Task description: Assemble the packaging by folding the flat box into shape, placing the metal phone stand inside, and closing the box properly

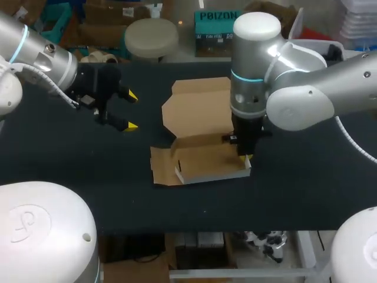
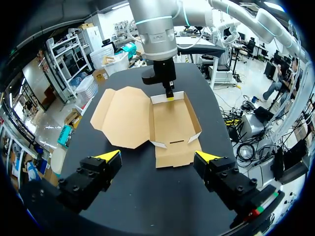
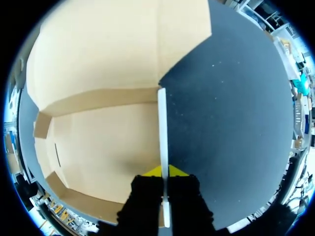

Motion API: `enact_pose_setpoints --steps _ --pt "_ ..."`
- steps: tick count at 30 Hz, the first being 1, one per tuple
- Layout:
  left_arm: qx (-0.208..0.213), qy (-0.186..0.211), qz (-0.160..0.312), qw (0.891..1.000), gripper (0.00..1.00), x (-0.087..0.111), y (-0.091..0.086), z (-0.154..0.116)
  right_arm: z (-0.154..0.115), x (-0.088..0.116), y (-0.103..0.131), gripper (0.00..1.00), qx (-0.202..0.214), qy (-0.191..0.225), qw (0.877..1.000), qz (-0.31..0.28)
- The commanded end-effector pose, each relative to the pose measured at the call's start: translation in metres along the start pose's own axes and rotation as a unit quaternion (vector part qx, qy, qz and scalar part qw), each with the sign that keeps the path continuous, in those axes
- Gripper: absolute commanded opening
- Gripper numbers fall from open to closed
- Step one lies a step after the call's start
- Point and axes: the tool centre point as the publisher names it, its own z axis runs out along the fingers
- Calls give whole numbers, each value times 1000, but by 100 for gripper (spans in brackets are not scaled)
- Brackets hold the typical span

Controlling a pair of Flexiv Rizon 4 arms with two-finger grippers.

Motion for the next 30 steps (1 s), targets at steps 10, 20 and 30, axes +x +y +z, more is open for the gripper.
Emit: enact_pose_setpoints --steps 10,20,30 --pt "-1 3 -17 1000 100 0 0 -1 0 1 2 0 3 -2 1000 0" --pt "-65 -73 -329 939 100 15 -4 -6 0 1 2 0 3 -2 1000 0" --pt "-102 -129 -592 789 100 38 -1 15 0 1 2 0 3 -2 1000 0"
